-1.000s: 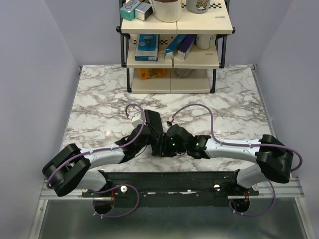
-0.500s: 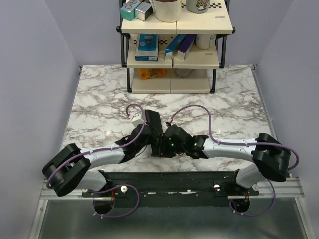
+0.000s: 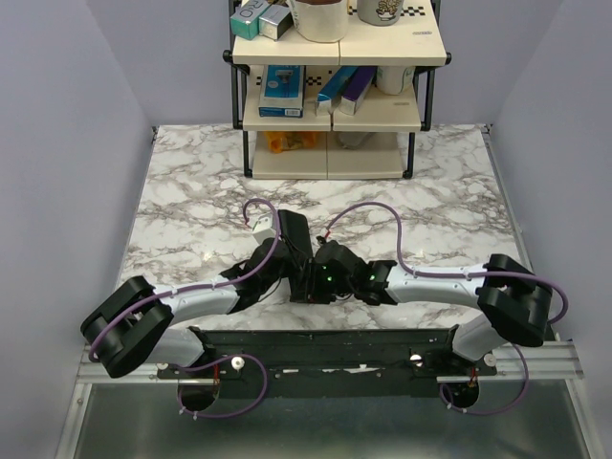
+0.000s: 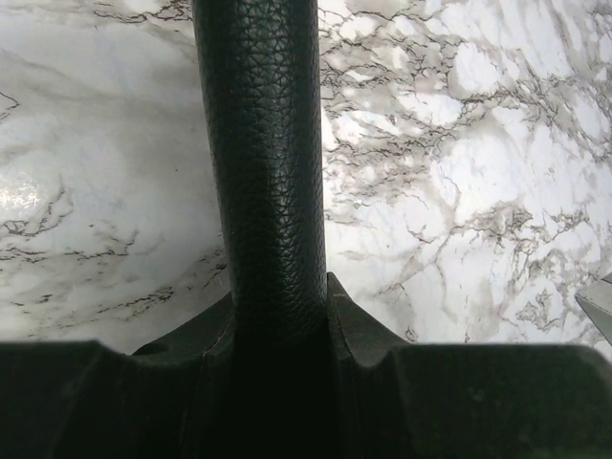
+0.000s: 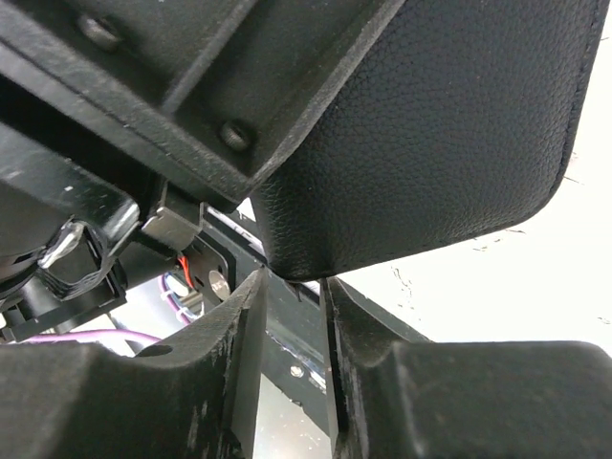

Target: Sort the hair-cutting tools

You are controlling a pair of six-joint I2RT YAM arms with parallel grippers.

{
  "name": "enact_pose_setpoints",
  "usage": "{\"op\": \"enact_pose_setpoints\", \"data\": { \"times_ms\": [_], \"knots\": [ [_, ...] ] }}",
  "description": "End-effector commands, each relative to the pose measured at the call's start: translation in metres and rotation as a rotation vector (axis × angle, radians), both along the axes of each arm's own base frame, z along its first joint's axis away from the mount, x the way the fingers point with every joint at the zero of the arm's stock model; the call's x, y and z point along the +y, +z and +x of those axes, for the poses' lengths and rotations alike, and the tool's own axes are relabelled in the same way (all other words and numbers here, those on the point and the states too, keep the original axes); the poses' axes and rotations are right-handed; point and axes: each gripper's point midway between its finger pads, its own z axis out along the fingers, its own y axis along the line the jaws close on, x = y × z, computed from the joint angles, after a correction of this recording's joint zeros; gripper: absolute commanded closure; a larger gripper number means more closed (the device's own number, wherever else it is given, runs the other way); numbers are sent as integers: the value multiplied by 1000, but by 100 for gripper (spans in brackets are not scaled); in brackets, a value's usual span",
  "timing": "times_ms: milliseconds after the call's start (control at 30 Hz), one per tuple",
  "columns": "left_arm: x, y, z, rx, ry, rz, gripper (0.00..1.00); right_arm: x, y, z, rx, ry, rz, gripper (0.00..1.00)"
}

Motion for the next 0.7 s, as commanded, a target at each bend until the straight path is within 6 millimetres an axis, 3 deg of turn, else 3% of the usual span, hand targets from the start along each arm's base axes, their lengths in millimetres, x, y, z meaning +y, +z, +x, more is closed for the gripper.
{"op": "enact_pose_setpoints", "data": {
  "times_ms": [0, 233, 333, 667],
  "knots": [
    [-6, 34, 12, -105, 16, -61, 100, 15, 9, 2, -3, 6, 43, 66],
    [-6, 33, 11, -108, 1, -56, 100, 19, 13, 5, -14, -1, 49, 83],
    [-7, 32, 9, -106, -2, -73, 100, 20, 16, 8, -37, 4, 48, 99],
    [-10, 44, 12, -125, -28, -44, 100, 13, 9, -13, -46, 119, 34, 99]
  ]
}}
